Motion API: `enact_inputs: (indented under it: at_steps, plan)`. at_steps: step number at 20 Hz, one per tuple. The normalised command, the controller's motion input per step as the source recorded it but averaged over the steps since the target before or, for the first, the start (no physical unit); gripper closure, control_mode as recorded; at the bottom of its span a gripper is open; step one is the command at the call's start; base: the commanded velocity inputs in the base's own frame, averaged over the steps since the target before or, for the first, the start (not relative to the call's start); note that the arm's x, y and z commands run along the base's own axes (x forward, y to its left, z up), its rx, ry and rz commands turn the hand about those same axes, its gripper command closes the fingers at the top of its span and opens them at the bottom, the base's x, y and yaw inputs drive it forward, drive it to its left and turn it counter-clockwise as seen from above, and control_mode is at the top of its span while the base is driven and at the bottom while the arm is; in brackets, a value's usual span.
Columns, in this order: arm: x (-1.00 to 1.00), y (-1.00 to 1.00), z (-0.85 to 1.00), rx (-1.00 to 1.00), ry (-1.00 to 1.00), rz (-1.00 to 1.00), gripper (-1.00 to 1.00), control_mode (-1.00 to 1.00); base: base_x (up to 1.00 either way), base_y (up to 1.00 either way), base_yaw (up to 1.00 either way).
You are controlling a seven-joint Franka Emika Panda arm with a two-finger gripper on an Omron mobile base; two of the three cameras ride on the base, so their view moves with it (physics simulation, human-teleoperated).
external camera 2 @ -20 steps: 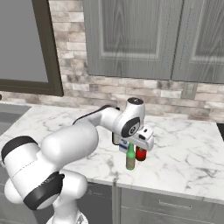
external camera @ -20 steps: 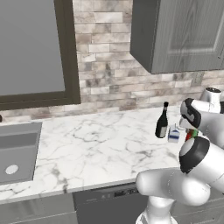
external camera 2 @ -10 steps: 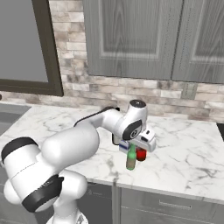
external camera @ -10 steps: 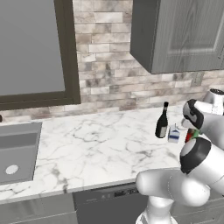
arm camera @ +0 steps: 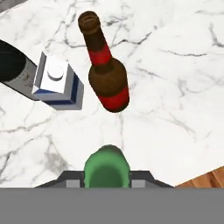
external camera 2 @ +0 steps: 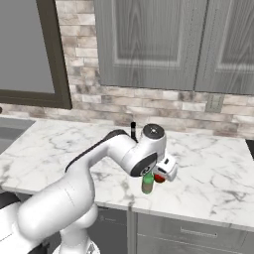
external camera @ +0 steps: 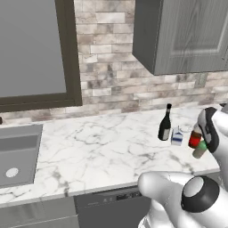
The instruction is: Move the drinks to the dining counter.
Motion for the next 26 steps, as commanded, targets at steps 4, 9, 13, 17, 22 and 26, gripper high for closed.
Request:
enact_inputs:
  at_steps: [4,9,13,17,22,26]
  plan:
    - [-0.45,0.24,0.7,-0.12,-0.13,-0.01,1.0,-1.0,0.0,0.0,0.0]
    - [-0.37,0.31,0.84,-0.16,-0.04,0.0,1.0,-1.0,0.0,0.0,0.0]
    - [-0.4,0.1,0.86,-0.16,0.0,0.0,1.0,-1.0,0.0,0.0,0.0]
    - [-0.5,0.0,0.73,-0.11,0.0,0.0,1.0,-1.0,0.0,0.0,0.0]
    - [-0.47,0.0,0.53,-0.04,0.0,-0.03,1.0,-1.0,0.0,0.0,0.0]
    - [-0.38,0.07,0.45,0.0,0.0,-0.02,1.0,-1.0,0.0,0.0,0.0]
